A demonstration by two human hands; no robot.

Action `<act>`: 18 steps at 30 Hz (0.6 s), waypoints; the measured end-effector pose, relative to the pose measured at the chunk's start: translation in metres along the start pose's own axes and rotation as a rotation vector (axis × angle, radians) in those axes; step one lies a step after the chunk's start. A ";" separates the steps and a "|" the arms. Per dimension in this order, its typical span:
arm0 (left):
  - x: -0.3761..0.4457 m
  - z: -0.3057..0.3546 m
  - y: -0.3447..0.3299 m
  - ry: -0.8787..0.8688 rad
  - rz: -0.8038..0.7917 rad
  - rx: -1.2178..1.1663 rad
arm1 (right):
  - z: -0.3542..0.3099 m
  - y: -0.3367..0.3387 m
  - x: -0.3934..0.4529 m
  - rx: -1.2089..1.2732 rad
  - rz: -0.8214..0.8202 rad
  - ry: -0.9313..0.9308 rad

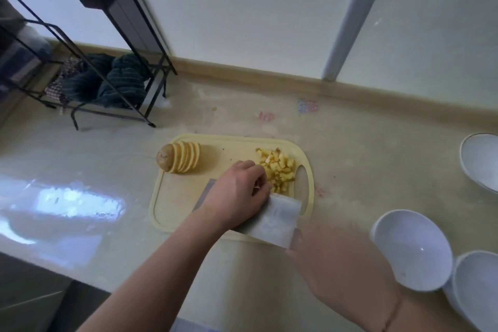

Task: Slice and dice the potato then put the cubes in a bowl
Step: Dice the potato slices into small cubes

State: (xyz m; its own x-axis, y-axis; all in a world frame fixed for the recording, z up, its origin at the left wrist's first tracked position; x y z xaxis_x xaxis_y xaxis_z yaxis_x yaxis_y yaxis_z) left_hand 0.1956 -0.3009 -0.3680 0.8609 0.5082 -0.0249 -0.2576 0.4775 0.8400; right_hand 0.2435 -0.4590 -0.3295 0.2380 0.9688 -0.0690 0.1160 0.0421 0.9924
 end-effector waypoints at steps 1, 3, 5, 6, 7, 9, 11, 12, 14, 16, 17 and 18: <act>0.003 0.001 0.003 -0.019 0.015 0.014 | 0.000 0.001 0.000 0.004 -0.003 -0.005; 0.009 0.000 0.020 -0.097 0.102 0.093 | 0.000 0.003 -0.001 0.012 -0.002 -0.010; 0.016 -0.014 0.047 -0.097 0.151 0.192 | -0.001 0.003 -0.001 0.013 -0.008 -0.011; 0.021 -0.028 0.057 -0.042 0.103 0.263 | -0.002 0.003 -0.002 0.011 -0.013 -0.009; 0.024 -0.046 0.061 0.042 -0.017 0.365 | -0.002 0.001 -0.003 0.009 -0.015 -0.007; 0.024 -0.081 0.061 0.152 -0.284 0.660 | -0.003 -0.002 -0.004 0.004 -0.023 -0.012; 0.022 -0.098 0.057 0.135 -0.420 0.766 | -0.002 -0.004 -0.005 -0.008 -0.021 -0.023; 0.022 -0.102 0.056 0.118 -0.438 0.745 | -0.002 -0.004 -0.005 -0.012 -0.015 -0.028; 0.025 -0.104 0.056 0.084 -0.448 0.661 | -0.003 -0.004 -0.004 -0.012 -0.008 -0.031; 0.028 -0.106 0.055 0.062 -0.480 0.588 | -0.002 -0.003 -0.004 -0.006 0.002 -0.033; 0.030 -0.106 0.055 0.053 -0.501 0.568 | -0.002 -0.002 -0.003 -0.004 0.007 -0.035; 0.032 -0.106 0.054 0.041 -0.520 0.560 | -0.002 -0.002 -0.003 -0.002 0.009 -0.036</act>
State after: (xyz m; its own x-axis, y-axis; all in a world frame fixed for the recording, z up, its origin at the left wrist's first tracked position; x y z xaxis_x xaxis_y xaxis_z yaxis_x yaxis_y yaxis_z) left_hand 0.1627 -0.1831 -0.3804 0.7907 0.3492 -0.5028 0.4463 0.2333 0.8639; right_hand 0.2407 -0.4619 -0.3311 0.2737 0.9597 -0.0638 0.1117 0.0342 0.9932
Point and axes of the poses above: each hand's wrist, its own x-axis towards the middle knuckle, its own y-axis out of the back of the hand, z = x × y, the point moved 9 cm from there along x, towards the middle knuckle, and after that the axes turned 2 degrees about -z, right-handed, at the moved point
